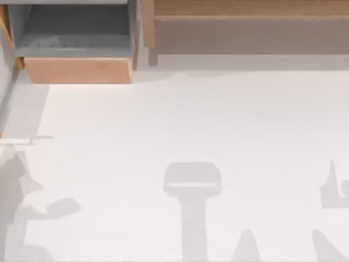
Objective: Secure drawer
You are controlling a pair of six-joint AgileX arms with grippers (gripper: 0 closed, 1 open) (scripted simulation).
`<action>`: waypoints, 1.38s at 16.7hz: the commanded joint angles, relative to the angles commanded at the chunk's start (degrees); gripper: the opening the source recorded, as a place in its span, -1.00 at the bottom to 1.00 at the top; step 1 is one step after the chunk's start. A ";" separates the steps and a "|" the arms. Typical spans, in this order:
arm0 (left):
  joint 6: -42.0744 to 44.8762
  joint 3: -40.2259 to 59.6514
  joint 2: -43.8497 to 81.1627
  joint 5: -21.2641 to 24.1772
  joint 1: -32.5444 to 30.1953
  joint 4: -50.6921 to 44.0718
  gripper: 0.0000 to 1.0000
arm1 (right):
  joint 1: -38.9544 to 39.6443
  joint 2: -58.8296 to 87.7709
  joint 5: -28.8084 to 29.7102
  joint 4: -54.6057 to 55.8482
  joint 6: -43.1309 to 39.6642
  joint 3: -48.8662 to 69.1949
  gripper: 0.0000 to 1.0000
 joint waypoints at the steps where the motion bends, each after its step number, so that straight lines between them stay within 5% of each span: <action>1: 3.71 1.42 2.18 3.11 3.07 2.95 1.00 | 0.00 0.00 0.00 0.00 0.00 0.00 1.00; 7: 16.94 9.64 10.21 13.04 14.57 14.85 1.00 | 0.00 0.00 0.00 0.00 0.00 0.00 1.00; 22: 17.36 14.52 12.25 9.87 11.55 12.71 1.00 | 0.00 0.00 0.00 0.00 0.00 0.00 1.00; 23: 17.36 14.52 12.25 9.87 11.55 12.71 0.85 | 0.00 0.00 0.00 0.00 0.00 0.00 1.00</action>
